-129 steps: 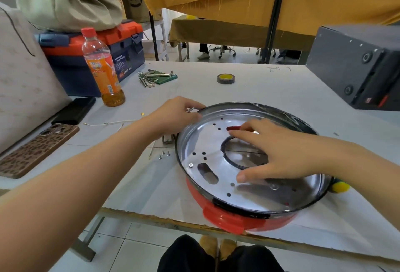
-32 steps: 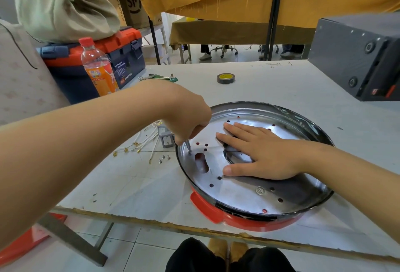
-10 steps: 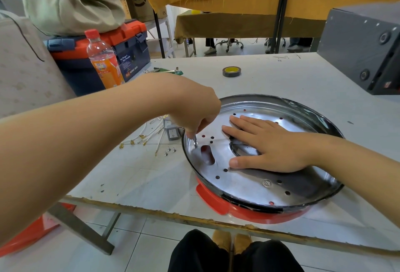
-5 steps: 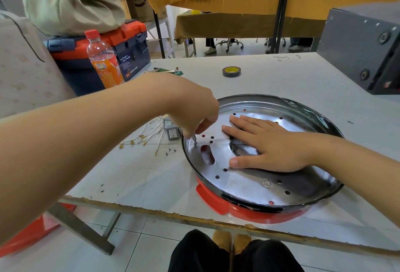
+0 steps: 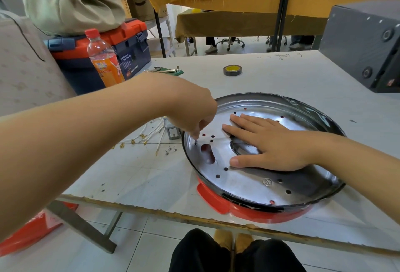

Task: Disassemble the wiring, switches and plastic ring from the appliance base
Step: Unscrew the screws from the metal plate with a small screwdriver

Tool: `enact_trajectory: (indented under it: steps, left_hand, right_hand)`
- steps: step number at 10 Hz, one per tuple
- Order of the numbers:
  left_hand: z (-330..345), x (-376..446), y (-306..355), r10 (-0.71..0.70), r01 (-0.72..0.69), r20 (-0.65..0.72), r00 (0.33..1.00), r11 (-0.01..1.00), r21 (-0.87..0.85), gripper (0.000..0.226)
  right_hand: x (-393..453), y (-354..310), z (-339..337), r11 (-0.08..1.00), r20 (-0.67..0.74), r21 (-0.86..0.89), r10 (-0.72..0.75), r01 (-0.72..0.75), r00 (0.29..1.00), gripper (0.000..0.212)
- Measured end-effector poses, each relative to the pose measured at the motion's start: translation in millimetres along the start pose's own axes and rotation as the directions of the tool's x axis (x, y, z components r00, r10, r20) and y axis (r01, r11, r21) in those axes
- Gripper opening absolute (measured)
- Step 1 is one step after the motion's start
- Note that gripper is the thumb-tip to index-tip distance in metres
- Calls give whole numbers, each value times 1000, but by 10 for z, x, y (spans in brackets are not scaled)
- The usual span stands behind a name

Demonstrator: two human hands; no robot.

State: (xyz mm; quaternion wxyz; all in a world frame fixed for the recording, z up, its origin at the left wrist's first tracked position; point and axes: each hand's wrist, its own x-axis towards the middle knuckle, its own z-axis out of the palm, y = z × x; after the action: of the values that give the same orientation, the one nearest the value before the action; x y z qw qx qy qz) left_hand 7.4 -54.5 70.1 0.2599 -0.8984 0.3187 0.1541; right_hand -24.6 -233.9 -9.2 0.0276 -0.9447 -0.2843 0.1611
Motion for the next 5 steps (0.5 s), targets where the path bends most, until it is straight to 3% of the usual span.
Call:
enact_trajectory:
  steps: [2,4,5]
  left_hand:
    - [-12,-20,-2,20,-20,-17,1000,1000,13,11]
    - [26,-8,-54,-15,14,11,1000,1000,14,30]
    - [48,-42,-48,-6,7,-20,1000,998,65,21]
  right_hand:
    - [11,6,1,1000,-1,-2,-1,1,1000,95]
    - [11,16,9,1000,-5,-5,-5,5,1000,95]
    - [16,17,9,1000,-3,-10,-6,6,1000,94]
